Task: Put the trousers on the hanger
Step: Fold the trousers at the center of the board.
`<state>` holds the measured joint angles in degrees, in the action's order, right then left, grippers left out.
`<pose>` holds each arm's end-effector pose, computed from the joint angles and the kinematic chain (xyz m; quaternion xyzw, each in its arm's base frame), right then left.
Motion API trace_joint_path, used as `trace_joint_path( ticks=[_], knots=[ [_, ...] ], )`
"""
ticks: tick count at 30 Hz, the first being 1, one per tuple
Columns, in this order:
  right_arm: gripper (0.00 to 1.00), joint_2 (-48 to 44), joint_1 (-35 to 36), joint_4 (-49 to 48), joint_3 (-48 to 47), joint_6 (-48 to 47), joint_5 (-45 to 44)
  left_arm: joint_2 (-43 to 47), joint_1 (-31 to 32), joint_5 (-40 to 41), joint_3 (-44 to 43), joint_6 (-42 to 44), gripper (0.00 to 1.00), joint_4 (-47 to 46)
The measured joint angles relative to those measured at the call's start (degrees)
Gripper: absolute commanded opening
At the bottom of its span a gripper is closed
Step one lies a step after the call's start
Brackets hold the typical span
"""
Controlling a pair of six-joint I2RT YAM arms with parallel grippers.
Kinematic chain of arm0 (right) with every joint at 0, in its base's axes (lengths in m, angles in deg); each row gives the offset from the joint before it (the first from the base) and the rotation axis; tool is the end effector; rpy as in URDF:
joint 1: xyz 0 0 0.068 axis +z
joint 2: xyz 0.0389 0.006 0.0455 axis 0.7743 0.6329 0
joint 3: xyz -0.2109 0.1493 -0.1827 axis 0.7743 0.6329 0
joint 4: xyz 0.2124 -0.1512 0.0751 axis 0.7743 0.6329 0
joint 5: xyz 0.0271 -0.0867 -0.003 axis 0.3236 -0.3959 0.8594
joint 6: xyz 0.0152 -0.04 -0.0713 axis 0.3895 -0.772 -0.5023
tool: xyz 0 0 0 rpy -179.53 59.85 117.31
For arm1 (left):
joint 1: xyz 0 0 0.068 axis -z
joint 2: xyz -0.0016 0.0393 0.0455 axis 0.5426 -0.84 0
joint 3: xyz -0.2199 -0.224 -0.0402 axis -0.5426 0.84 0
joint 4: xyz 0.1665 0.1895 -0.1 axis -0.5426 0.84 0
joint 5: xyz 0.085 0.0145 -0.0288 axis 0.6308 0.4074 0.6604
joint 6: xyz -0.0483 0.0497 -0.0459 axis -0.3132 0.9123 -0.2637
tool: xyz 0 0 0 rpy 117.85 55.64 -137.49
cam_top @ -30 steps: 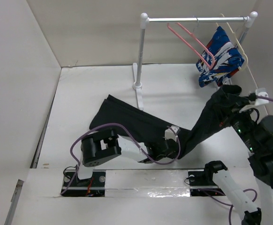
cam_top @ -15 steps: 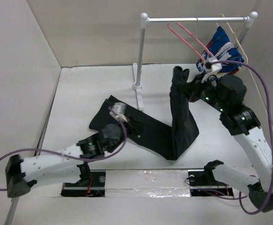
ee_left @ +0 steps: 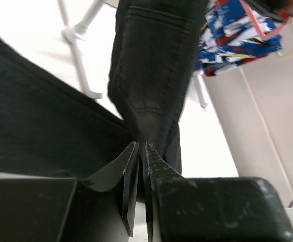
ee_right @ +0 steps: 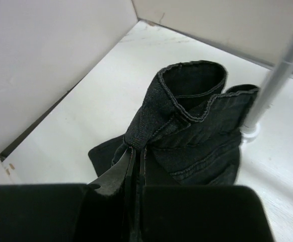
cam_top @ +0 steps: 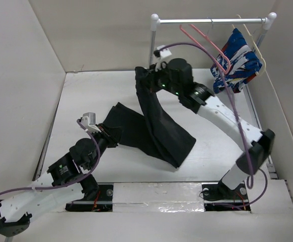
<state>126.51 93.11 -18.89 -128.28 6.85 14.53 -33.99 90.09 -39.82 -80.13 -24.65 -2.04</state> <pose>0.3030 0.2829 0.4796 -0.2150 0.7357 0.3201 0.5569 0.0955 -0.0823 0.3559 -0.0769 0.7055 -0.3922 0.5852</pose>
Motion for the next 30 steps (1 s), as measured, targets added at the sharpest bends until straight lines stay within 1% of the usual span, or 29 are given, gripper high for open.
trace_joint_path(
  ticks=[3, 4, 6, 7, 9, 10, 11, 12, 13, 15, 17, 18, 20, 21, 23, 24, 25, 26, 27, 28, 30],
  knots=[
    [0.0, 9.46, 2.03, -0.81, -7.19, -0.02, -0.61, 2.32, 0.0, 2.23, -1.25, 0.44, 0.05, 3.26],
    [0.1, 12.63, 2.86, -1.27, -9.51, 0.2, -0.81, 3.21, 0.0, 2.86, -1.81, 0.61, 0.05, 3.98],
    [0.25, 19.39, 4.63, -2.49, -13.79, 0.9, -0.55, 5.2, 0.0, 4.11, -3.13, 0.76, 0.05, 5.16],
    [0.38, 23.08, 5.55, -2.91, -16.59, 1.53, -0.04, 6.19, 0.0, 4.74, -3.78, 0.76, 0.05, 5.75],
    [0.46, 30.86, 7.37, -4.04, -22.53, 2.8, 1.57, 8.02, 0.0, 5.86, -5.05, 0.7, 0.05, 6.91],
    [0.61, 34.82, 8.31, -4.31, -25.79, 3.43, 2.86, 8.87, 0.0, 6.56, -5.51, 0.57, 0.06, 7.48],
    [0.68, 38.47, 9.27, -4.5, -28.37, 4.15, 4.02, 9.68, -0.02, 7.15, -5.9, 0.28, 0.06, 8.11],
    [0.73, 41.44, 10.19, -4.48, -29.92, 4.55, 5.11, 10.45, -0.02, 7.76, -6.19, 0.02, 0.08, 8.68],
    [0.77, 43.45, 10.95, -4.31, -30.32, 4.76, 6.03, 11.15, -0.04, 8.44, -6.27, -0.28, 0.09, 9.11],
    [0.77, 44.85, 12.22, -4.11, -27.76, 5.18, 7.43, 12.07, -0.09, 9.4, -6.27, -0.92, 0.1, 10.08],
    [0.77, 42.95, 12.76, -4.94, -21.79, 5.66, 8.41, 12.04, -0.11, 10.12, -6.23, -1.7, 0.11, 10.58],
    [0.77, 40.39, 12.72, -6.91, -16.59, 5.75, 8.87, 11.78, -0.11, 10.38, -6.12, -2.05, 0.13, 10.69],
    [0.73, 32.72, 11.89, -8.87, -5.16, 6.01, 8.96, 10.6, -0.13, 10.78, -5.66, -2.45, 0.14, 10.01],
    [0.71, 28.06, 11.04, -10.38, 0.79, 6.08, 8.79, 9.51, -0.15, 10.86, -5.31, -2.58, 0.17, 9.35],
    [0.48, 17.22, 8.41, -12.76, 11.65, 5.92, 7.76, 5.97, -0.22, 10.95, -4.48, -2.62, 0.22, 7.28],
    [0.33, 11.63, 6.73, -14.12, 16.35, 5.88, 7.15, 3.58, -0.24, 10.95, -3.96, -2.6, 0.28, 5.84],
    [0.1, 5.9, 5.09, -16.39, 21.07, 5.92, 6.21, 0.79, -0.24, 10.99, -3.43, -2.62, 0.35, 4.42],
    [0.05, 0.39, 3.52, -18.32, 25.42, 6.19, 4.81, -2.32, -0.26, 10.99, -3.04, -2.73, 0.35, 2.99],
    [0.01, -5.33, 2.03, -20.92, 30.25, 6.49, 3.43, -5.95, -0.26, 11.23, -2.78, -3.06, 0.4, 1.73],
    [0.0, -10.54, 1.07, -22.91, 34.93, 6.64, 2.14, -9.92, -0.24, 11.39, -2.73, -3.17, 0.43, 0.61],
    [0.0, -19.1, 0.9, -24.96, 43.98, 7.04, 0.22, -16.94, -0.55, 11.85, -2.73, -4.15, 0.55, -1.57]
  ],
)
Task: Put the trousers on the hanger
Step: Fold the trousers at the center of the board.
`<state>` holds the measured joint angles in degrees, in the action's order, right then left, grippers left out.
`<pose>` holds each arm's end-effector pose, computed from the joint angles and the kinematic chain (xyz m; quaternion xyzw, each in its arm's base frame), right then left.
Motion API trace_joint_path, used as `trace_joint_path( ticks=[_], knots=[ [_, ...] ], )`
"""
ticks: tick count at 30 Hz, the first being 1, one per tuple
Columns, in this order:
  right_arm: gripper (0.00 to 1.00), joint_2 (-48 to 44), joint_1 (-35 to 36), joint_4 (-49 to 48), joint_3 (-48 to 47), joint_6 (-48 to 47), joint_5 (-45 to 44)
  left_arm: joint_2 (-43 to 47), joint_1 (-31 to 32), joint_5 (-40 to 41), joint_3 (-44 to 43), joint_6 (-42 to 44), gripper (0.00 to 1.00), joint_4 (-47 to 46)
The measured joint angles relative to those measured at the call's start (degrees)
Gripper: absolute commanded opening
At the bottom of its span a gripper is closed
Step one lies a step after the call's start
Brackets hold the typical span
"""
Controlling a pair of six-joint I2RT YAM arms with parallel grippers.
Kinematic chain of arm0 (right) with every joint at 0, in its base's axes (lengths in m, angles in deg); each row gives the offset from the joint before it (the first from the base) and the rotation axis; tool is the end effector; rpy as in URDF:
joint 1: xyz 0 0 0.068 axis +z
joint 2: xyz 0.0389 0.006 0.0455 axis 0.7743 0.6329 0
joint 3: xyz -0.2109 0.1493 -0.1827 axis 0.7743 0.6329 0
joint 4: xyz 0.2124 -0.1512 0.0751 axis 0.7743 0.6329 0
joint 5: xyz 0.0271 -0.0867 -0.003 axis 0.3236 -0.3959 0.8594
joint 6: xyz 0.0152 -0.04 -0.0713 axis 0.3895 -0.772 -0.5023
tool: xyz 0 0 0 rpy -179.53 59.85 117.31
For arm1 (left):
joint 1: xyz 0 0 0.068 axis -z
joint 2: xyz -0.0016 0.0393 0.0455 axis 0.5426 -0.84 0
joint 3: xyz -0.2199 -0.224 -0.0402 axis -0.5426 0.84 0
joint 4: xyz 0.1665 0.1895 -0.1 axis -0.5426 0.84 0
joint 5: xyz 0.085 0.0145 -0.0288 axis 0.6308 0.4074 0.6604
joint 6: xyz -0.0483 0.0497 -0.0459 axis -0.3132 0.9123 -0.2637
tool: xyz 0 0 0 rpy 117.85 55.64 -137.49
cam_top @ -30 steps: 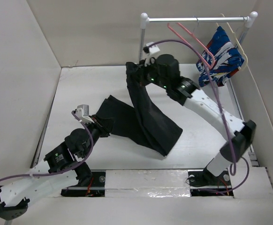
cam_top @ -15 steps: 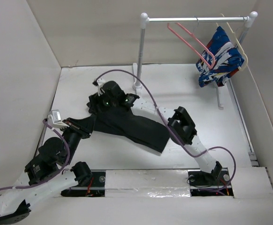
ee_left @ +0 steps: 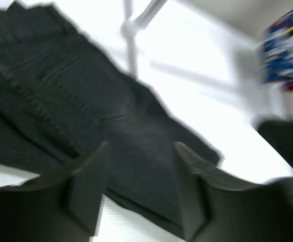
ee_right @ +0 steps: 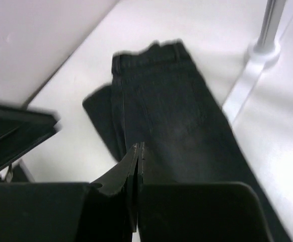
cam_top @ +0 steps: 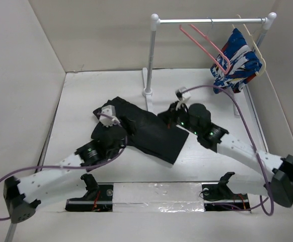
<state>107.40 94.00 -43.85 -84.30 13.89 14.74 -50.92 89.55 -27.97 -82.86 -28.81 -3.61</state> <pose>0.2333 0.2265 0.3508 -0.1763 0.7453 0.3593 0.5332 0.1387 -0.1237 0.3403 -0.1408 0.7518 -0.2730 0.5835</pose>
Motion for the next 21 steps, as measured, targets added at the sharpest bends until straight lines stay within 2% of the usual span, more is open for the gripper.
trace_joint_path(
  ticks=[2, 3, 6, 7, 11, 15, 17, 21],
  knots=[
    [0.09, -6.23, 0.74, -0.02, 7.65, 0.48, -1.68, -7.39, -1.25, -0.07, 0.02, -1.62, 0.55, -1.01],
    [0.23, -8.72, 1.07, 0.33, 11.72, 0.74, -2.49, -9.88, -2.58, -0.76, 0.07, -2.58, 0.55, -1.33],
    [0.47, -16.81, 1.44, 3.5, 23.39, 1.46, -4.26, -16.24, -12.26, -4.31, 1.9, -4.42, 0.54, -3.61],
    [0.57, -20.0, 1.44, 5.11, 26.43, 1.86, -4.68, -16.79, -16.22, -5.97, 3.63, -5.09, 0.54, -5.07],
    [0.78, -29.38, 1.33, 10.27, 31.17, 2.84, -6.4, -13.55, -29.31, -10.67, 12.9, -7.85, 0.58, -9.49],
    [0.8, -34.25, -0.5, 10.97, 33.27, 3.3, -7.02, -11.1, -37.66, -15.54, 17.05, -8.59, 0.6, -12.37],
    [0.8, -35.19, -2.27, 10.91, 34.86, 3.52, -6.47, -13.42, -40.04, -17.03, 16.57, -8.35, 0.6, -15.08],
    [0.79, -35.08, -4.96, 11.08, 37.7, 3.63, -3.48, -21.92, -40.72, -19.23, 13.05, -7.04, 0.57, -18.21]
  ],
)
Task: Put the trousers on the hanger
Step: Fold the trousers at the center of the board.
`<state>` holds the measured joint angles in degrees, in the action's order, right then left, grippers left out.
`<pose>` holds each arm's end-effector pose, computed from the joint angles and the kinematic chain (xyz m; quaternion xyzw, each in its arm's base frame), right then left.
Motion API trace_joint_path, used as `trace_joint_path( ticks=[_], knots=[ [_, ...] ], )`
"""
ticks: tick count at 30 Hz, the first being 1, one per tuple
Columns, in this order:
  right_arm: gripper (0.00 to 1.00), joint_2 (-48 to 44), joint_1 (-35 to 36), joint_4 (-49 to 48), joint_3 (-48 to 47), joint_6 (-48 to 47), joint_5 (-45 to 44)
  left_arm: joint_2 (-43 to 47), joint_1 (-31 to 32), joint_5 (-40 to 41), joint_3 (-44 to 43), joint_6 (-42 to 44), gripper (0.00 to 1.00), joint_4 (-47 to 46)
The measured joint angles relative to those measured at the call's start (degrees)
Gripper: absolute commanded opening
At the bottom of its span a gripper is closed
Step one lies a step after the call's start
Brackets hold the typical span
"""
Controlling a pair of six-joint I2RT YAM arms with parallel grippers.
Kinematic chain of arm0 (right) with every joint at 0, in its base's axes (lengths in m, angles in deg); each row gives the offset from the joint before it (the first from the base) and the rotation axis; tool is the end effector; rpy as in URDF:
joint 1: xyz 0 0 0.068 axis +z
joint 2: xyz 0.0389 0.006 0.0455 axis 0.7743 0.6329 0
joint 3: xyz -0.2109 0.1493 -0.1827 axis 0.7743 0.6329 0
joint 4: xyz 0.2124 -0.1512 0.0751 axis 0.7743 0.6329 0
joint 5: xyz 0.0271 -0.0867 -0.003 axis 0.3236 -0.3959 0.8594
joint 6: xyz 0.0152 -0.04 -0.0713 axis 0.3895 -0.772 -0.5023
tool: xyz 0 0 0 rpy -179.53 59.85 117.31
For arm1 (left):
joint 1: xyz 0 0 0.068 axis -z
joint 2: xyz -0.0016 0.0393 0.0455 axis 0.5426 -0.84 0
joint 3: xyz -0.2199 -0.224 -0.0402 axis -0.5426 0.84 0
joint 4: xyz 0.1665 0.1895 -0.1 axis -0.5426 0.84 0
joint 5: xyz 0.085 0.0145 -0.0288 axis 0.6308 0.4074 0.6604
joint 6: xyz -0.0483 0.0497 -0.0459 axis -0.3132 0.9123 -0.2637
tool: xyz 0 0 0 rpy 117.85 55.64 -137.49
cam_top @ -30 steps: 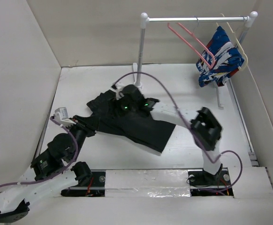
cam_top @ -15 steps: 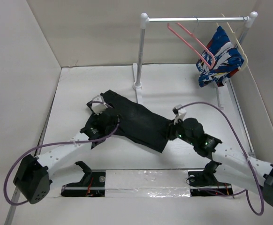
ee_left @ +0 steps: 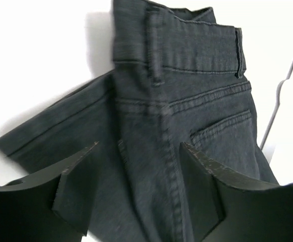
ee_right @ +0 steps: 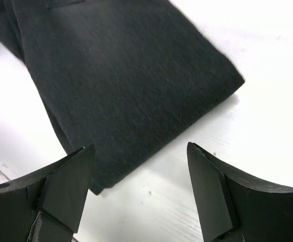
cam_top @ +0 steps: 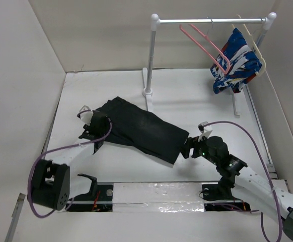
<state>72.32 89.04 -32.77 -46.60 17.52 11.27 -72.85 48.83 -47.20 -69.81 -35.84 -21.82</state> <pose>0.1280 0.1019 0.1949 -0.1094 0.8301 0.2843 0.4671 0.2485 -0.0426 0.2112 -0.3510 0.7794 -0.1340 0.5014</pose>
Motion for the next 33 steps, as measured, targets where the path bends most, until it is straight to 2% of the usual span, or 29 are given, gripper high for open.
trace_joint_path(
  ticks=[4, 9, 11, 12, 15, 16, 19, 26, 27, 30, 33],
  knots=[
    [0.78, -1.18, -0.37, 0.17, 0.81, -0.02, 3.32, -7.52, -0.13, -0.5, -3.17, 1.36, 0.53, -3.43],
    [0.8, -4.44, -0.37, 0.44, 1.01, -0.02, 4.5, -12.66, -1.16, 0.39, -6.19, 2.36, 0.41, -4.07],
    [0.84, -5.73, -0.68, 0.74, 1.6, -0.02, 4.52, -13.84, -1.4, 0.76, -6.95, 2.86, 0.4, -4.31],
    [0.84, -6.32, -1.01, 1.01, 1.9, 0.0, 4.59, -14.36, -1.44, 0.92, -7.28, 3.06, 0.35, -4.37],
    [0.84, -7.43, -2.38, 1.46, 2.67, -0.07, 5.25, -16.46, -1.44, 1.01, -9.09, 3.8, 0.32, -4.26],
    [0.85, -7.56, -2.84, 1.66, 2.71, -0.07, 5.55, -17.11, -1.44, 0.98, -9.66, 3.93, 0.26, -4.31],
    [0.85, -7.56, -4.26, 1.7, 2.71, -0.28, 6.45, -18.18, -1.42, 0.7, -11.1, 4.63, 0.0, -4.46],
    [0.85, -6.88, -6.03, 1.62, 2.71, -1.33, 8.33, -15.72, -1.4, -0.26, -14.58, 6.73, 0.0, -0.2],
    [0.85, -6.56, -6.36, 1.6, 2.73, -1.46, 8.46, -13.66, -1.09, -0.42, -14.67, 6.91, 0.0, 0.81],
    [0.96, -5.2, -7.32, 1.53, 3.04, -1.75, 8.92, -5.05, 0.07, -0.39, -15.1, 7.28, 0.0, 4.02],
    [1.0, -3.5, -8.52, 1.14, 3.5, -1.77, 9.44, 2.89, 1.09, -0.81, -15.43, 7.17, 0.0, 5.49]
  ],
)
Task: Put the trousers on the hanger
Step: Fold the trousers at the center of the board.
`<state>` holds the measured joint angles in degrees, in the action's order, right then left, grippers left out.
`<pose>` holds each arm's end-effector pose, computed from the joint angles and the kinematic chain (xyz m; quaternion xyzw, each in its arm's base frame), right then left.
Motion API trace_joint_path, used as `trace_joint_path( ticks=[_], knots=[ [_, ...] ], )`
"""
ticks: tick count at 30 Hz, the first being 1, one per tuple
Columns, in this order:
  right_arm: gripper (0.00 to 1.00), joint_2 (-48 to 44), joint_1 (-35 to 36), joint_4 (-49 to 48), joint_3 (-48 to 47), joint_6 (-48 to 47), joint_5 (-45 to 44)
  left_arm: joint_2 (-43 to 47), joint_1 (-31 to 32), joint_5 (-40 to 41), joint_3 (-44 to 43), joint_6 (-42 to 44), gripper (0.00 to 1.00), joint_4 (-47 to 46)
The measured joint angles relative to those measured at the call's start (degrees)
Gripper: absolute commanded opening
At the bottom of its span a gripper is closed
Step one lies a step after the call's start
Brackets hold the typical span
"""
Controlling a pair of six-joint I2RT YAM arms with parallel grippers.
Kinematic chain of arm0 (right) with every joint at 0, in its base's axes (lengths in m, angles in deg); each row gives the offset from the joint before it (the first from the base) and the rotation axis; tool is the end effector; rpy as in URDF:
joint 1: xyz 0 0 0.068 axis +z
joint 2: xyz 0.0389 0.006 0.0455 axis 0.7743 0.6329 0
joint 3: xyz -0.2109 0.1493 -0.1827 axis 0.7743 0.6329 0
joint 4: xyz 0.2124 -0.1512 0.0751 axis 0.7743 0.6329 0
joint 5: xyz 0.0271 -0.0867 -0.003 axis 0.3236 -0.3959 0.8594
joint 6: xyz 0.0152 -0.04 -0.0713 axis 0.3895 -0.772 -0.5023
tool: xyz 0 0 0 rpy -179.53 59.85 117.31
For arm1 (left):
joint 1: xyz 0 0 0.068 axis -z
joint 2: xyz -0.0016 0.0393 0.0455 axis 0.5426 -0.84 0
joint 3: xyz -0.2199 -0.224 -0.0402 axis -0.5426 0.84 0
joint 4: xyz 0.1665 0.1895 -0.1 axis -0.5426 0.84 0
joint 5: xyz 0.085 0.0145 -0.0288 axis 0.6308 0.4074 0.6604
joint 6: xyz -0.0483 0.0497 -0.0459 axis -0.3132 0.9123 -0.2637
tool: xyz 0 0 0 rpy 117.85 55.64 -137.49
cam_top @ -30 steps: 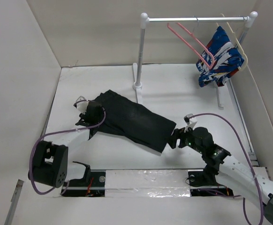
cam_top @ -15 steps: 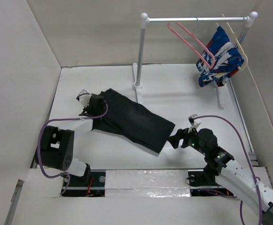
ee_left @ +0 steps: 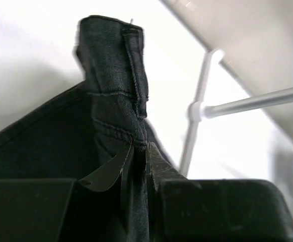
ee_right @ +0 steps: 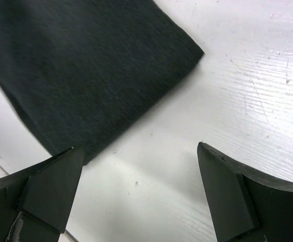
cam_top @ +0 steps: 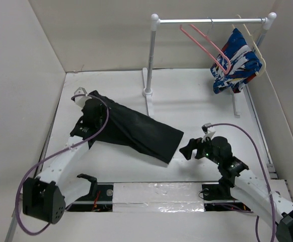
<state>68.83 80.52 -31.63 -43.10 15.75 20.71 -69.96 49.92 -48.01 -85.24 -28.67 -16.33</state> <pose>0.1247 0.0858 0.1771 -0.1047 0.8343 0.2991 0.4512 0.2688 -0.0548 0.3134 -0.2935 0.7419 -0.1694 0.5786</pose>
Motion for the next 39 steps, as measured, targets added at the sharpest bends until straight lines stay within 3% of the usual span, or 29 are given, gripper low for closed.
trace_joint_path(
  ticks=[4, 11, 12, 13, 16, 19, 21, 24, 25, 27, 28, 29, 30, 34, 36, 37, 38, 39],
  knots=[
    [1.0, 2.95, -1.01, -3.34, 1.62, 0.04, 1.77, 7.1, 0.09, 0.52, 2.62, -1.97, 0.0, 1.2],
    [1.0, 10.19, -1.27, -7.61, 1.66, 0.0, 5.03, 14.86, -0.28, 3.82, 20.17, -11.52, 0.03, 7.65],
    [1.0, 11.43, -1.25, -8.26, 1.53, 0.02, 5.44, 15.89, -0.28, 4.31, 21.75, -13.0, 0.07, 9.14],
    [1.0, 12.63, -1.22, -9.18, 1.42, 0.13, 5.79, 17.16, -0.28, 4.83, 23.06, -14.58, 0.28, 10.64],
    [0.99, 16.74, -1.2, -12.87, 1.07, 0.96, 6.75, 21.11, -0.28, 6.1, 24.63, -17.86, 0.63, 14.6],
    [0.93, 22.4, -1.18, -17.62, 0.57, 2.16, 7.39, 24.76, -0.28, 6.8, 24.65, -19.26, 0.65, 16.48],
    [0.87, 26.18, -1.03, -21.4, 0.31, 3.19, 7.72, 27.43, -0.28, 6.73, 24.59, -18.99, 0.64, 17.05],
    [0.67, 31.89, -0.87, -26.73, -0.46, 4.81, 7.67, 30.67, -0.28, 5.97, 23.69, -17.44, 0.54, 17.09],
    [0.46, 34.07, -0.87, -28.61, -0.7, 5.31, 7.67, 31.32, -0.28, 5.49, 23.32, -16.61, 0.48, 16.55],
    [0.27, 38.03, -1.84, -31.3, -1.68, 6.05, 8.13, 31.91, -0.28, 4.26, 22.64, -15.17, 0.28, 15.19],
    [0.22, 40.11, -2.56, -32.57, -2.14, 6.56, 8.57, 31.89, -0.28, 3.67, 22.45, -14.25, 0.04, 14.21],
    [0.07, 42.21, -3.54, -33.73, -2.67, 6.86, 9.07, 31.76, -0.28, 3.1, 22.34, -13.35, 0.0, 13.18],
    [0.02, 44.13, -4.72, -34.38, -3.37, 7.06, 9.62, 31.3, -0.28, 2.73, 22.21, -12.33, 0.0, 12.52],
    [0.0, 49.37, -9.09, -33.92, -8.72, 7.34, 10.54, 27.87, -0.28, 1.05, 21.59, -8.72, 0.0, 10.23],
    [0.07, 50.53, -10.36, -33.0, -11.89, 6.4, 10.51, 26.73, -0.28, -0.52, 21.59, -7.19, 0.0, 8.61],
    [0.12, 50.77, -10.78, -32.39, -13.29, 5.92, 10.47, 26.43, -0.28, -1.36, 21.59, -6.49, 0.0, 7.76],
    [0.27, 50.8, -11.04, -31.89, -14.25, 5.42, 10.38, 26.23, -0.28, -2.03, 21.59, -5.81, 0.0, 6.71],
    [0.37, 50.6, -11.08, -31.21, -15.02, 4.83, 10.12, 26.08, -0.28, -2.67, 21.59, -5.27, 0.0, 5.77]
  ],
)
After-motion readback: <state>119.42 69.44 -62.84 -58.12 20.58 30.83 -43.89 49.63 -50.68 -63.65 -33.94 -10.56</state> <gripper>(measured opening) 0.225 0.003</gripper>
